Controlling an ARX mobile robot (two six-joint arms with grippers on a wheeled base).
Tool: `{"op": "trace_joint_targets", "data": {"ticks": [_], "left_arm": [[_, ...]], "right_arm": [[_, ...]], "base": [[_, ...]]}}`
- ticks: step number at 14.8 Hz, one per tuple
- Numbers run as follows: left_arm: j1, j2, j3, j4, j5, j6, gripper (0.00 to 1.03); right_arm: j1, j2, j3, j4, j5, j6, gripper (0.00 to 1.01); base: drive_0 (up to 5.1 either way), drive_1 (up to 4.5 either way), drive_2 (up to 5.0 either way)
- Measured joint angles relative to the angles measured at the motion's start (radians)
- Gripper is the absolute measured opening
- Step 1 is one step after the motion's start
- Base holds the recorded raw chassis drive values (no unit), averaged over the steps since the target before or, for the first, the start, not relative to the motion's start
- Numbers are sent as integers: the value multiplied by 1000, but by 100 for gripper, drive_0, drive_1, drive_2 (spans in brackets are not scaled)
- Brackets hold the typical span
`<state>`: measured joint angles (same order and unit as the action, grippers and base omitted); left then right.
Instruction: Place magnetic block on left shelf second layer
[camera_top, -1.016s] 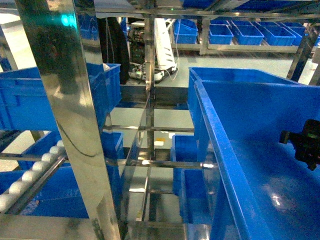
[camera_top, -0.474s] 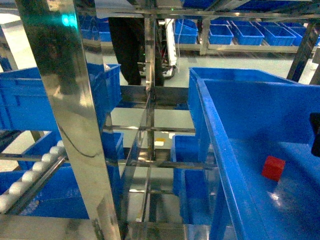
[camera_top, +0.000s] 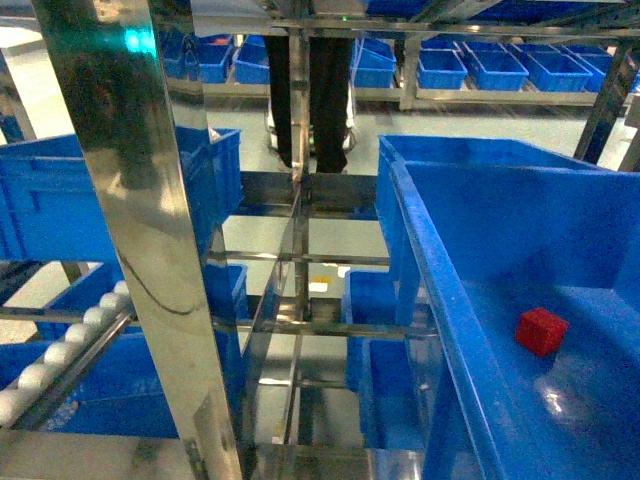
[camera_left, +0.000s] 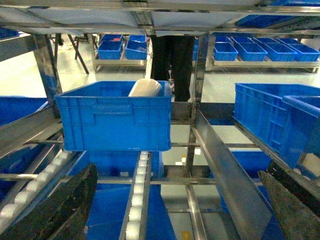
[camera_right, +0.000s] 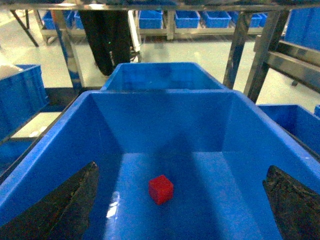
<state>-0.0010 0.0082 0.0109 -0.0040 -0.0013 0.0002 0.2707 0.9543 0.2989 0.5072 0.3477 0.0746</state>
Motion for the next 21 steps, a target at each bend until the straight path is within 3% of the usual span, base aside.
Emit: {"op": "trace_joint_targets", "data": {"ticks": [2,6,7,8,10,13,14,15,16,21], "left_arm": [[0,0,0,0,0,0,98],[0,0,0,0,0,0,98],[0,0,0,0,0,0,98],[0,0,0,0,-1,0,98],[0,0,0,0,0,0,98],[0,0,0,0,0,0,98],[0,0,0,0,0,0,98],[0,0,0,0,0,0,98],[0,0,0,-1,-1,0,98],[0,0,0,0,0,0,98]], "right_arm": [[41,-179,-27,-142,76,9,98],[43,-221,-42,-176,95,26,98],[10,-231,-87,-32,-4,-3,88],[-34,-281,-139,3,-93,-37,74],[-91,-354,-185,-32,-164,-56,48],[-151,-459,-228,-89,-224,-68,9],[-175,-491,-238,-114,-253,-71,2],[-254,-525,-248,-138,-335,-72,2],[-279,-554,-253,-154,-335,-72,2],[-271,-638,-286,-193,-348,-72,2]], "base": [[0,0,0],[0,0,0],[0,0,0],[0,0,0],[0,0,0],[0,0,0],[0,0,0],[0,0,0],[0,0,0],[0,0,0]]}}
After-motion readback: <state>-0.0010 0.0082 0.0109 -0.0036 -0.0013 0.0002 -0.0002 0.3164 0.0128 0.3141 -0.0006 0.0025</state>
